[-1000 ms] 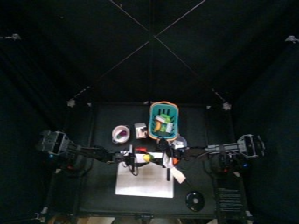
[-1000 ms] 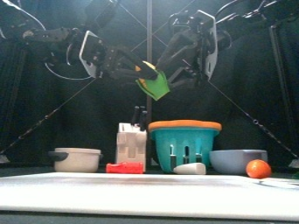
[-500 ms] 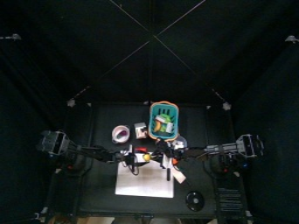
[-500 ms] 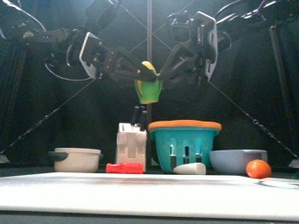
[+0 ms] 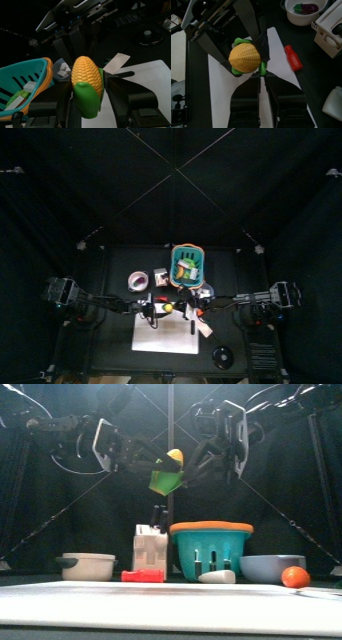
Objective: Remove husk from corn
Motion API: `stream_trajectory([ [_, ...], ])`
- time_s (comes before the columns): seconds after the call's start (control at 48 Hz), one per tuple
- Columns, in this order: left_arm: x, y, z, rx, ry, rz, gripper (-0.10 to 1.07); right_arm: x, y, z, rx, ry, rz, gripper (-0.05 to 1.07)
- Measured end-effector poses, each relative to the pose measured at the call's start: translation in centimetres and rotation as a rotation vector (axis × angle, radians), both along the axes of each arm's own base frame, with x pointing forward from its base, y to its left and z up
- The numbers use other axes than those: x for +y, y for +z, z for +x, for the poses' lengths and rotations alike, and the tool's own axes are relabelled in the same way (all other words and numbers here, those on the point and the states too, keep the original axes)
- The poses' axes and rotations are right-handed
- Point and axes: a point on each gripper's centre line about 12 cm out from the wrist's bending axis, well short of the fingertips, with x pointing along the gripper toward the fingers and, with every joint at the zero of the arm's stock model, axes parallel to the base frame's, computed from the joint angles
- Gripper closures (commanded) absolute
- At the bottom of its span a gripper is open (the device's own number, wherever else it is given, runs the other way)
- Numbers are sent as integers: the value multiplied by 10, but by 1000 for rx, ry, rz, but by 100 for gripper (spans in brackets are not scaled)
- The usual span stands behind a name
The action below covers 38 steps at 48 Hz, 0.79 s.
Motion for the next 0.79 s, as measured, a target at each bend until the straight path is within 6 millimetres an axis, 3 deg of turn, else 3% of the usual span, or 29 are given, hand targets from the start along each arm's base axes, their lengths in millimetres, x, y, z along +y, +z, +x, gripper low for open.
stream_trajectory([
  [0.792,0,2,1,-9,1,-2,33,-8,7,-22,-25,-58,64,60],
])
